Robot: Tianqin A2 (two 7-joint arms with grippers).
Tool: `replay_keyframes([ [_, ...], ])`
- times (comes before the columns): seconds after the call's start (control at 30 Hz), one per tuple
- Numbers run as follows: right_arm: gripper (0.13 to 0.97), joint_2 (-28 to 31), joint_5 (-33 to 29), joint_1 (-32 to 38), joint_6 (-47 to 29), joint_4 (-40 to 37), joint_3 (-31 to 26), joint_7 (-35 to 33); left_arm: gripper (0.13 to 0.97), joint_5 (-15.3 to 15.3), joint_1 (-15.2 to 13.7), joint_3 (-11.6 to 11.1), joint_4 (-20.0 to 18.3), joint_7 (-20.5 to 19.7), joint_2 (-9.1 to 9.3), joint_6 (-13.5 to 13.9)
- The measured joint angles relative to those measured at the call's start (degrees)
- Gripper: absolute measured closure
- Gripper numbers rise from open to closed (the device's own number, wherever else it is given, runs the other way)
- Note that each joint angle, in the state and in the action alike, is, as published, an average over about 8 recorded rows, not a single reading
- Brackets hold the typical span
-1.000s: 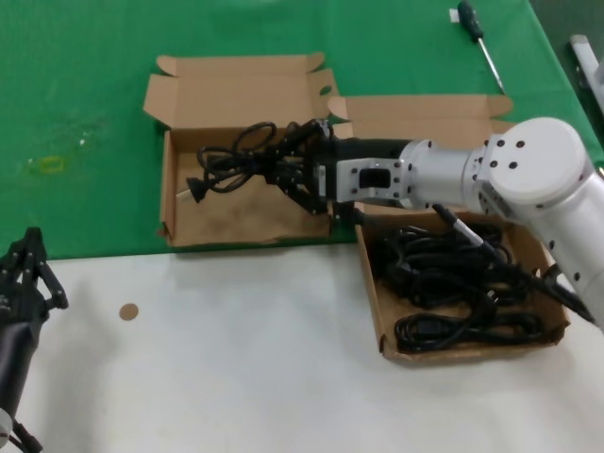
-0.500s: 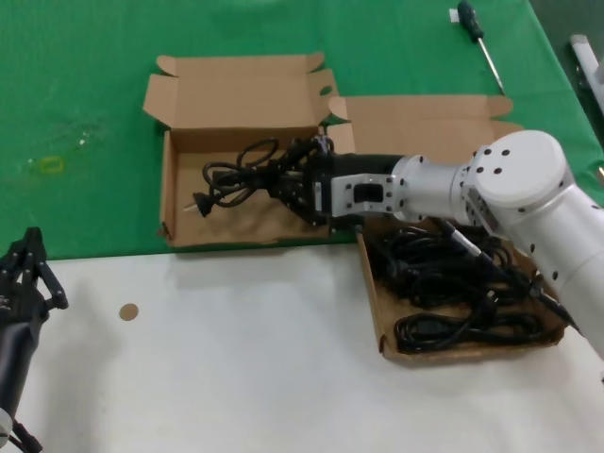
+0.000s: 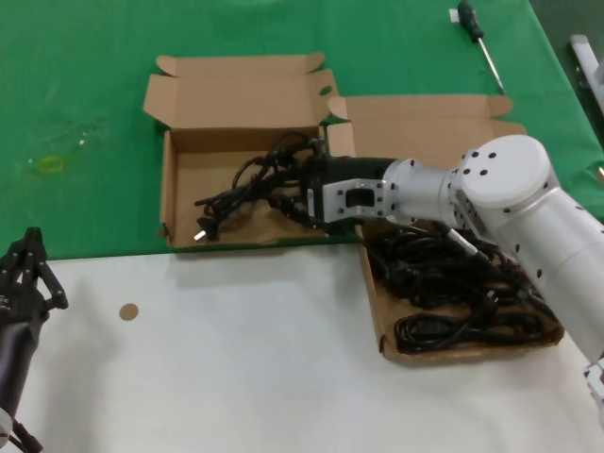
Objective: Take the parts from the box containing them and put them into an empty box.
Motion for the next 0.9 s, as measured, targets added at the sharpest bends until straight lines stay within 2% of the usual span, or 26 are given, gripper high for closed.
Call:
replay_keyframes([
  [0.1, 0.779, -0.4, 0.1, 0.1, 0.3, -0.5, 0.2, -0.5, 0.945, 0.0, 0.0, 0.0, 0.0, 0.0, 0.00, 0.0],
  [0.37, 0.622, 0.4, -0.2, -0.8, 0.5, 2.0, 0.3, 1.6, 0.945, 0.0, 0.0, 0.0, 0.0, 0.0, 0.00, 0.0],
  [0.5, 0.622, 2.1, -0.8, -2.3, 0.4, 6.4, 0.0, 5.5, 0.945, 0.0, 0.0, 0.0, 0.0, 0.0, 0.00, 0.0],
  [0.77, 0.407, 6.2, -2.4, -6.6, 0.6, 17.2, -0.2, 13.4, 0.945, 0.0, 0.0, 0.0, 0.0, 0.0, 0.00, 0.0],
  [0.9, 0.346, 7.0, -2.7, -7.4, 0.7, 19.3, -0.2, 14.7, 0.945, 0.0, 0.0, 0.0, 0.0, 0.0, 0.00, 0.0],
])
